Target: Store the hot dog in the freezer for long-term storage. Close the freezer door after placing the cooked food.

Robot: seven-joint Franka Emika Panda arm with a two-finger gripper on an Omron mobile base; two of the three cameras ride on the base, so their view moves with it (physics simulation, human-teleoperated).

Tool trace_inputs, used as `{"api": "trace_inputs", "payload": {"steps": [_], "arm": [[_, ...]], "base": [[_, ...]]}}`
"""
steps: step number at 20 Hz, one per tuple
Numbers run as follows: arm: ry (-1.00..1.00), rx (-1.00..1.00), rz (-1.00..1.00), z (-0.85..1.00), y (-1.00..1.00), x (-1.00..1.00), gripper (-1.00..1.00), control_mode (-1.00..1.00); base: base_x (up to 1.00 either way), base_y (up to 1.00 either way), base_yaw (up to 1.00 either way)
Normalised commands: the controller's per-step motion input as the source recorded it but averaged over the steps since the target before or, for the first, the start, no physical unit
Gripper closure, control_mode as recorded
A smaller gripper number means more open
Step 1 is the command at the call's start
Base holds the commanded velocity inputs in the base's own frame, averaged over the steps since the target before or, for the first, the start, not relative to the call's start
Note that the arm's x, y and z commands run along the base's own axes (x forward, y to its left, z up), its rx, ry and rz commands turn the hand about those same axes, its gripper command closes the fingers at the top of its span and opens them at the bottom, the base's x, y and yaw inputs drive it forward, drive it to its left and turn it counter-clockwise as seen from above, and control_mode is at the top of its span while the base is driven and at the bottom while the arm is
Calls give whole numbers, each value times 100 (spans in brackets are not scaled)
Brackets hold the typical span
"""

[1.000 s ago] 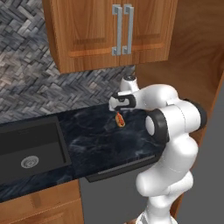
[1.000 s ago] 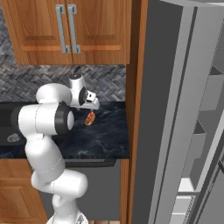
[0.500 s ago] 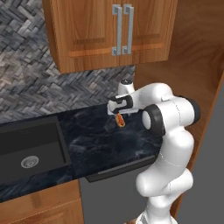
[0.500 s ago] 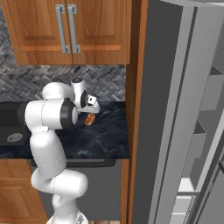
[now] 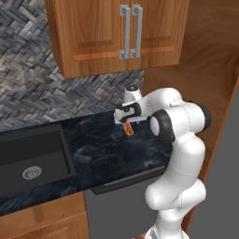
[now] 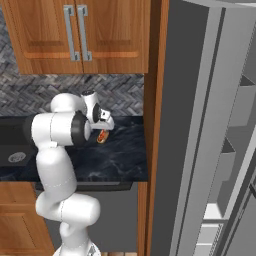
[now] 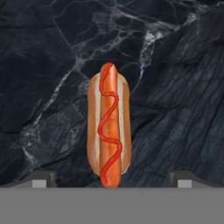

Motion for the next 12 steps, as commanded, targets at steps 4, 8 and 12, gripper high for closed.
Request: {"api": "trace_inputs", "payload": {"steps": [4, 8, 12], "arm": [[1, -2, 0, -18, 0, 2, -100, -100], [1, 0, 0, -14, 0, 0, -100, -100], [4, 0, 0, -22, 0, 0, -100, -100]], "base": [[0, 0, 0], [0, 0, 0], [0, 0, 0]]}}
